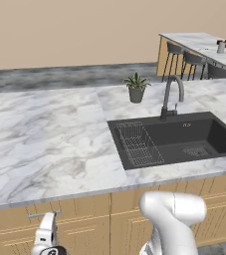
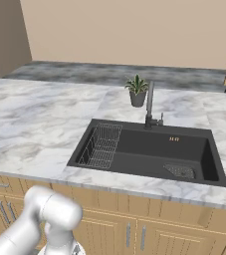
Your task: Take the tongs from the drawer on the left and place them on the dining counter next to the tray containing the kebab skewer.
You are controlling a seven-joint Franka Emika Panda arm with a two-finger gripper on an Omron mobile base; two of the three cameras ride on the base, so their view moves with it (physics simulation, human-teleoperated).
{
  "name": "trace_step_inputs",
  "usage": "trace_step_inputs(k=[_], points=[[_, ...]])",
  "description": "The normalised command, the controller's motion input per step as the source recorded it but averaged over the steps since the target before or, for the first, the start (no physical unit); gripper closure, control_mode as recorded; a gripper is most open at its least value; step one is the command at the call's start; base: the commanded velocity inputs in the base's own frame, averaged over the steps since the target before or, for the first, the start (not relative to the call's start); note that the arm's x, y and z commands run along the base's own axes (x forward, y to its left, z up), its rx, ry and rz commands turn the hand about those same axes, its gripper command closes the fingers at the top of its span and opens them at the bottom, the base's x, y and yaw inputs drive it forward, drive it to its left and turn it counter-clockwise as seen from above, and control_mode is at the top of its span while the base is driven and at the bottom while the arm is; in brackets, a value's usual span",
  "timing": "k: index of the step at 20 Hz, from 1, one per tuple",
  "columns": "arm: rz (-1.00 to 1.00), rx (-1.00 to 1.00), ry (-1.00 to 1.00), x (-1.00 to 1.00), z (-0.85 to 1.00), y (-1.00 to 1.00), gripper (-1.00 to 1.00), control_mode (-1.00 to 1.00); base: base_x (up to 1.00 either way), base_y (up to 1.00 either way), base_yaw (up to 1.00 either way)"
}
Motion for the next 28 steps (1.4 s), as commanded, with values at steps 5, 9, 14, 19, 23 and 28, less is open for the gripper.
trace_step_inputs(k=[5, 9, 14, 19, 23, 28], points=[[0.00, 0.00, 0.00, 0.22, -0.35, 0.24, -1.00, -1.00, 0.00, 0.00, 0.00], [0.00, 0.00, 0.00, 0.24, -0.29, 0.20, -1.00, -1.00, 0.00, 0.00, 0.00], [0.00, 0.00, 0.00, 0.31, -0.24, 0.13, -1.00, -1.00, 0.00, 0.00, 0.00], [0.00, 0.00, 0.00, 0.29, -0.24, 0.03, -1.00, -1.00, 0.00, 0.00, 0.00], [0.00, 0.00, 0.00, 0.28, -0.26, 0.02, -1.00, -1.00, 0.00, 0.00, 0.00], [0.00, 0.00, 0.00, 0.27, -0.22, 0.01, -1.00, -1.00, 0.00, 0.00, 0.00]])
